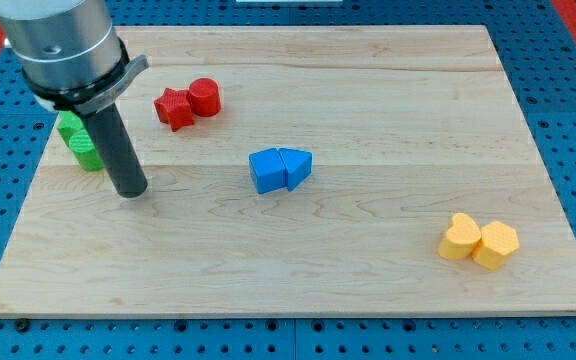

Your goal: Move blue blocks into yellow blocks

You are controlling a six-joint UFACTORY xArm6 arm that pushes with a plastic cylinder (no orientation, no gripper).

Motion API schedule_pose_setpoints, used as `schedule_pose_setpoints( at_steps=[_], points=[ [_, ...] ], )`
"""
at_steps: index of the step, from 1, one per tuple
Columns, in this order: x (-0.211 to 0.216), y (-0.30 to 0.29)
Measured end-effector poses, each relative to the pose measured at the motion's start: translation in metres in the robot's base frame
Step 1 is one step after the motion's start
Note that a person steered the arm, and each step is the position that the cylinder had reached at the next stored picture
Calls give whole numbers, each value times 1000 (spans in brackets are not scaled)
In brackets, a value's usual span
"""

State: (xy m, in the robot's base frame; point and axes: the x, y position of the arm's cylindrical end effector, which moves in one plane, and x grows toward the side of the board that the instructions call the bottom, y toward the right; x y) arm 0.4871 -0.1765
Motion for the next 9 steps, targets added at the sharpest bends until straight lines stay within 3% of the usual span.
schedule_pose_setpoints(
  at_steps=[4,6,9],
  points=[
    [5,5],
    [-8,84],
    [-35,155]
  ],
)
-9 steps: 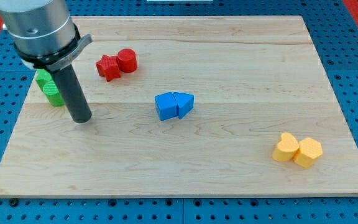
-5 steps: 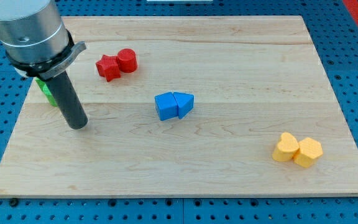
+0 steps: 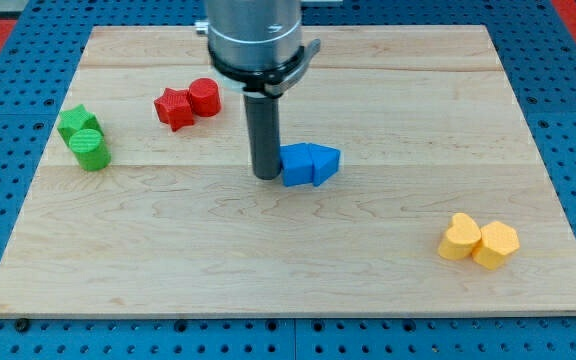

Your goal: Move blue blocks into yellow blocks

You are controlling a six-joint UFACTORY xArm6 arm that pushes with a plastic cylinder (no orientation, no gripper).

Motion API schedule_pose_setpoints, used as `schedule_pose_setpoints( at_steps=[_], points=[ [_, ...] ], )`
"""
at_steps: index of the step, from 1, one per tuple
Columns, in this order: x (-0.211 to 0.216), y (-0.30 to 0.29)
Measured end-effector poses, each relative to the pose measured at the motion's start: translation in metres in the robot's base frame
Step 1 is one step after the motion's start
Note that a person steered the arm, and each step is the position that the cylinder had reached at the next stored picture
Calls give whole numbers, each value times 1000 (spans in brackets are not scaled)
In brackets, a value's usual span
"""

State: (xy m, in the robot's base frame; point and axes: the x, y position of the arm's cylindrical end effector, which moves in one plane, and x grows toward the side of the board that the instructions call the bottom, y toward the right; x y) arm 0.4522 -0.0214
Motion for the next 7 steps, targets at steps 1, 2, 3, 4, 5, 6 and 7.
schedule_pose_setpoints(
  at_steps=[1,2,3,4,5,6,7],
  points=[
    [-14,2],
    [-14,41],
    [-14,81],
    [-13,125],
    [-6,147],
    [-31,144],
    [-29,180]
  ],
)
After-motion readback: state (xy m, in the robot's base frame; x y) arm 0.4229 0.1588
